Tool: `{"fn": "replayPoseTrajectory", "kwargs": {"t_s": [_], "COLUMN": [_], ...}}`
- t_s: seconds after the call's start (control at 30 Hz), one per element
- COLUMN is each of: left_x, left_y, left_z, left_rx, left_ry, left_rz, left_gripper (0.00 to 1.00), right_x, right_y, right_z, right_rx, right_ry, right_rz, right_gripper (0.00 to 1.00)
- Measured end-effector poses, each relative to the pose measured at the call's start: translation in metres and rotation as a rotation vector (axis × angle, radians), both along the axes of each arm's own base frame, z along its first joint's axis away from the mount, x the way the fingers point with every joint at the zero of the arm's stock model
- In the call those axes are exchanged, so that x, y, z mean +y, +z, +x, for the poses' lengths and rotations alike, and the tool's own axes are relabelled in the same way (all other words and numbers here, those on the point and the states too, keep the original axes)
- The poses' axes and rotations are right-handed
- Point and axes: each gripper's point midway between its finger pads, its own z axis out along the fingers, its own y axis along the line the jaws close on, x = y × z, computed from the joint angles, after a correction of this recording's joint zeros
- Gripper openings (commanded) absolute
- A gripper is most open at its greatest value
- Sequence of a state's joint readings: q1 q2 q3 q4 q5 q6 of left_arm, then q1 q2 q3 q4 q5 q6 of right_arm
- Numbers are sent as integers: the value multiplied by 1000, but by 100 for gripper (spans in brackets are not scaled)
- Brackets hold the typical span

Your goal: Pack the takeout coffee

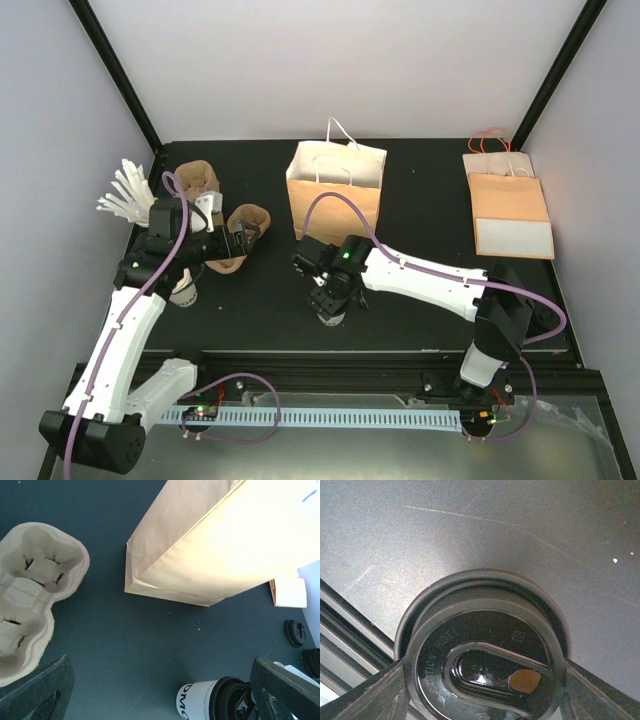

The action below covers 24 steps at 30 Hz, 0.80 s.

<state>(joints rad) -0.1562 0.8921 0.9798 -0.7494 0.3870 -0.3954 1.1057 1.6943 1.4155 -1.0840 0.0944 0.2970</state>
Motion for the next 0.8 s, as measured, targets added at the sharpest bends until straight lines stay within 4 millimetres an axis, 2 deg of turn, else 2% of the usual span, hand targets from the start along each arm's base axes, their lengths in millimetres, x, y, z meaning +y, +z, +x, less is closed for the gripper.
{"fn": "replayPoseTrajectory", "kwargs": {"t_s": [0.23,0.5,0.63,0.8], "left_x": [1,1,-2,-9], "left_y": [-2,10,23,61], "left_z": [1,6,20,52], "left_rx": [8,-22,-52,-153], "left_ry": [3,3,-4,-28], "left_rz": [4,-1,1,-3], "left_gripper": [99,99,97,96], "right_x": [-1,-2,-2,-10], "right_y": [0,6,25,66], "right_z": [2,5,5,4], "right_rx": [-13,-32,-58,-123], "right_ry": [-6,-11,-11,-20], "right_rz": [-4,3,54,156], "right_gripper": [73,72,72,72]}}
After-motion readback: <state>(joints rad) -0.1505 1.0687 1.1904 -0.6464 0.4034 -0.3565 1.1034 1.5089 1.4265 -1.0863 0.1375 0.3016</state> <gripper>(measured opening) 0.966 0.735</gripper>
